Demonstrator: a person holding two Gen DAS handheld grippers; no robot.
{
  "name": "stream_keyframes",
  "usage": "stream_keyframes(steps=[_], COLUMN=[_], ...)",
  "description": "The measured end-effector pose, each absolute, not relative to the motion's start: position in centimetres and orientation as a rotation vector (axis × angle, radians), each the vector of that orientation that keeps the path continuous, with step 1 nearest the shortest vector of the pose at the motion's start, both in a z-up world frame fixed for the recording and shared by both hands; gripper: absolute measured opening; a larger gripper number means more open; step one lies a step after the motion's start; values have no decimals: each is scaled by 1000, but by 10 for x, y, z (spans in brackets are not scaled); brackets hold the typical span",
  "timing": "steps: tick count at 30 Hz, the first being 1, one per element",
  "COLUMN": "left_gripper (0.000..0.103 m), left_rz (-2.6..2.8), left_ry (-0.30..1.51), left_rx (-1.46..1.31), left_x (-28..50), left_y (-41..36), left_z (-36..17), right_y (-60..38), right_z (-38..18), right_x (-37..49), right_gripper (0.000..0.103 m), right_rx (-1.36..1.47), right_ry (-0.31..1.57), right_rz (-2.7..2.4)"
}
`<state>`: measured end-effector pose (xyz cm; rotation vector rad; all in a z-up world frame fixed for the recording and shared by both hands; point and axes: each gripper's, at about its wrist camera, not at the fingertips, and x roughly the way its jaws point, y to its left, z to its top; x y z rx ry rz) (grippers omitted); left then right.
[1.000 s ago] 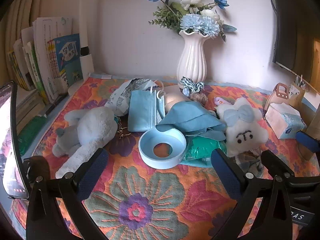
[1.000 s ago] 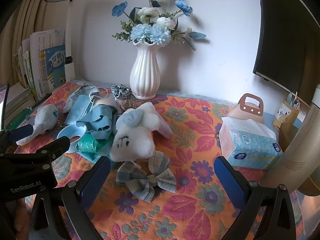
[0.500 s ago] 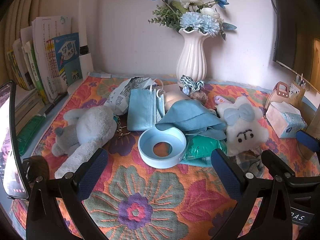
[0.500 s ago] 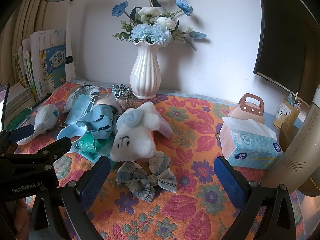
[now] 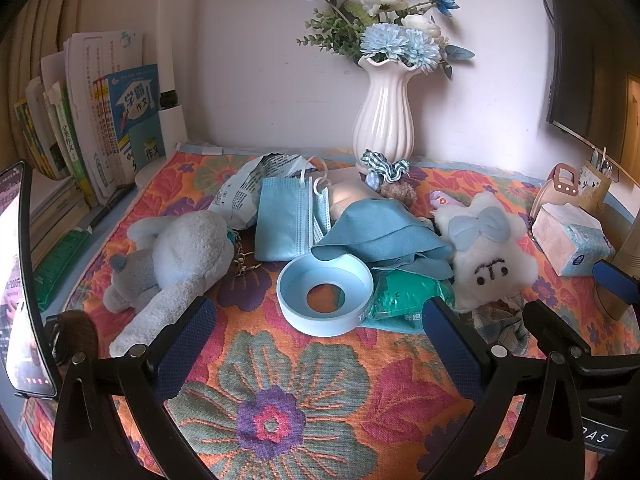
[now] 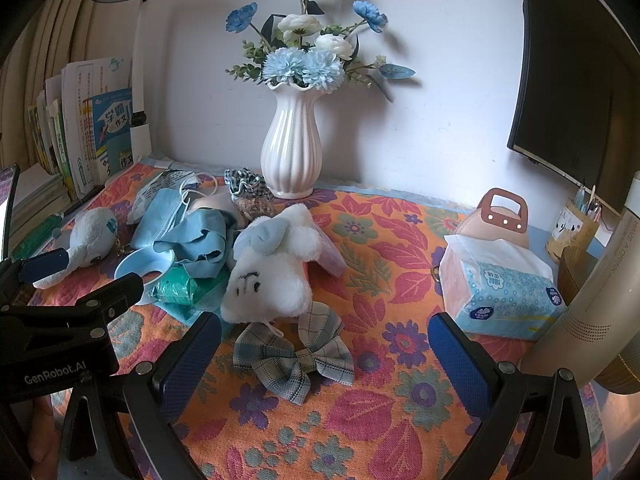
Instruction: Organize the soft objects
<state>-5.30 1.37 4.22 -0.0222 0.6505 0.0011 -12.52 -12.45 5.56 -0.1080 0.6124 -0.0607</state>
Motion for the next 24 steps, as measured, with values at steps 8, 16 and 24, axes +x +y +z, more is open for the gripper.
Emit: stream_keyframes(steps=[8, 16, 24], left_gripper=[102, 102, 102], left_rz=[2, 3, 4], left_ry=[650, 644, 643], left_rx=[-22, -32, -21], left_x=[-52, -53, -55], left_y=[14, 16, 14], left_z=[42, 41, 40], right_y=[-124, -123, -123], right_z=[56, 56, 56], right_x=[-125, -126, -126], right_gripper=[103, 103, 103], right_rx=[-108, -109, -108], right_ry=[613, 614, 610], right_rz=[-60, -62, -61])
